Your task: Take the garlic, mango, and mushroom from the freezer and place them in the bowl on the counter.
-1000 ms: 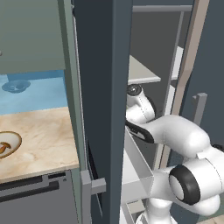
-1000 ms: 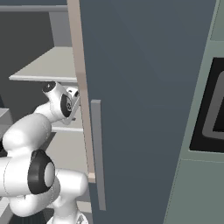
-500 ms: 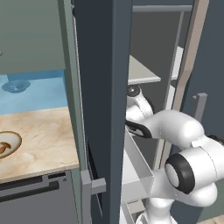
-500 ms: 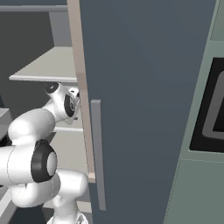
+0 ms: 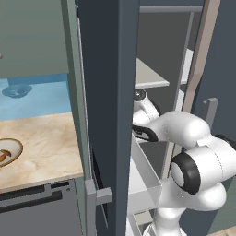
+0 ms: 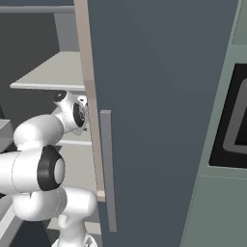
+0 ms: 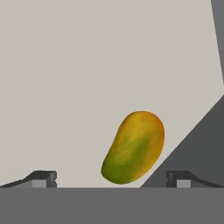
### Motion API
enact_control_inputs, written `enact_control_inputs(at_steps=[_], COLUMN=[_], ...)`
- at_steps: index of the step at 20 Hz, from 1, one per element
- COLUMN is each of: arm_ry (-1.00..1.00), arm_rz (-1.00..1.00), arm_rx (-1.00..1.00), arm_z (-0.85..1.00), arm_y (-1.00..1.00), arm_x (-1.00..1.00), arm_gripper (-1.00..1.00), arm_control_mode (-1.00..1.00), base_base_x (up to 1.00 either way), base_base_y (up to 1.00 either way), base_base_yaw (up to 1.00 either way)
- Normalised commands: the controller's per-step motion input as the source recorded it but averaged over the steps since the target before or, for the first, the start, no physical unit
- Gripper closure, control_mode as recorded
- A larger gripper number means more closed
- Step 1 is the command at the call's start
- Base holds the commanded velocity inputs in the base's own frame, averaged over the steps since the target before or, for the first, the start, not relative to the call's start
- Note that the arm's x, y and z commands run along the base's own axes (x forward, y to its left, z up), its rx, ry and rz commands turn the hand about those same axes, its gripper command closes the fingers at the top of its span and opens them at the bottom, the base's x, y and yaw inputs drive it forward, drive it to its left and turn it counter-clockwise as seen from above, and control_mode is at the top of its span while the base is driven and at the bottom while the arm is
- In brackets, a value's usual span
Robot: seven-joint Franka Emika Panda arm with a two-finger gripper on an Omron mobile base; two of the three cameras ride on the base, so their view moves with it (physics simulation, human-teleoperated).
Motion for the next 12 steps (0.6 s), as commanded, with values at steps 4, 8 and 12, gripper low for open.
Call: enact_control_inputs(at_steps=[4,8,12], arm_ry=[0.0,0.0,0.0], arm_rz=[-0.03,-0.03,0.0], arm_rx=[0.0,0.0,0.0], arm_z=[-0.04,-0.03,-0.11], arm_y=[0.0,0.0,-0.01], arm_x=[0.06,0.11,0.17], arm_gripper=[-1.0,-1.0,-1.0], arm_control_mode=[-1.0,-1.0,-1.0], base_base_x=[0.0,0.0,0.0], base_base_y=[0.0,0.0,0.0], base_base_yaw=[0.0,0.0,0.0])
